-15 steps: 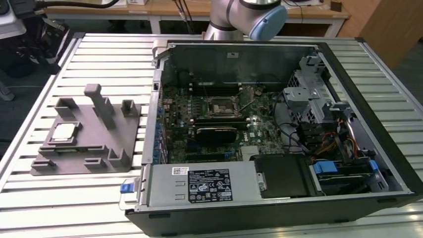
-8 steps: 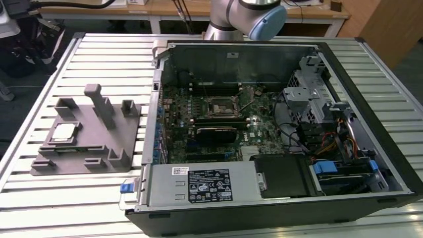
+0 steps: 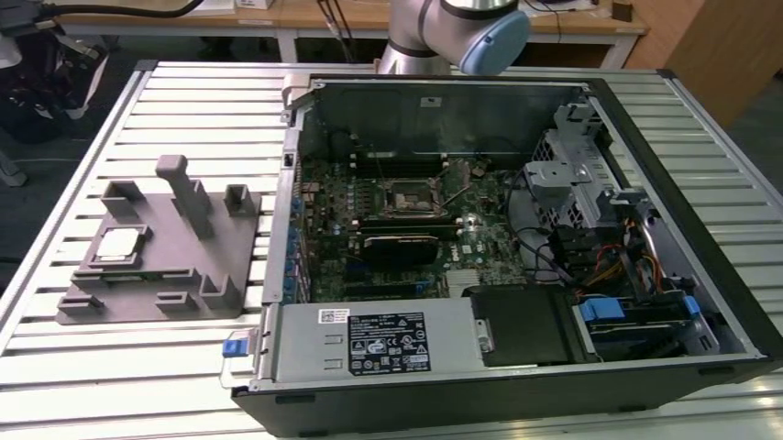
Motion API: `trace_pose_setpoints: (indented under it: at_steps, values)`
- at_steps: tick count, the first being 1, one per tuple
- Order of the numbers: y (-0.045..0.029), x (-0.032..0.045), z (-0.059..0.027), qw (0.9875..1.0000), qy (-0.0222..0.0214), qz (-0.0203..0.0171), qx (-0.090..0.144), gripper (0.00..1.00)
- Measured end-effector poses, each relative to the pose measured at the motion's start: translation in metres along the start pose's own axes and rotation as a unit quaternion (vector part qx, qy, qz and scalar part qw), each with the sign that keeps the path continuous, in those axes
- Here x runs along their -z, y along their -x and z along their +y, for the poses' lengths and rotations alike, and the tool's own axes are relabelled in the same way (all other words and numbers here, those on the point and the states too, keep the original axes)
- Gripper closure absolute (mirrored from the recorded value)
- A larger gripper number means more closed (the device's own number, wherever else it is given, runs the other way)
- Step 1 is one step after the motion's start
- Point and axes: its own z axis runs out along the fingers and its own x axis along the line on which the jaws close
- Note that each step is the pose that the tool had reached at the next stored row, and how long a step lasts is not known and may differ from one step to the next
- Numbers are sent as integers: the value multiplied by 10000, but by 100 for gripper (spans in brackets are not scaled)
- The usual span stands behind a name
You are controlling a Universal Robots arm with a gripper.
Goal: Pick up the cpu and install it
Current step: 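Reach for the cpu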
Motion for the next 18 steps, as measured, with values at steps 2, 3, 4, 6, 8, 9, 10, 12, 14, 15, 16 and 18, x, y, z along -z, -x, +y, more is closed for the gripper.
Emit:
trace_pose_setpoints:
  at_steps: [2,3,4,6,8,9,10,12,14,15,16,18]
  values:
    - [-32,-2,-2,10000,0,0,0,89]
    - [-48,-4,-4,10000,0,0,0,89]
    - [-62,-5,-5,10000,0,0,0,89]
    - [-91,-6,-7,10000,0,0,0,89]
    - [-119,-8,-10,10000,0,0,0,89]
    - [-132,-9,-10,10000,0,0,0,89]
    - [-146,-10,-11,10000,0,0,0,89]
    - [-170,-12,-14,10000,0,0,0,89]
    - [-194,-13,-15,10000,0,0,0,89]
    - [-207,-14,-16,10000,0,0,0,89]
    - [-219,-15,-17,10000,0,0,0,89]
    - [-243,-17,-19,10000,0,0,0,89]
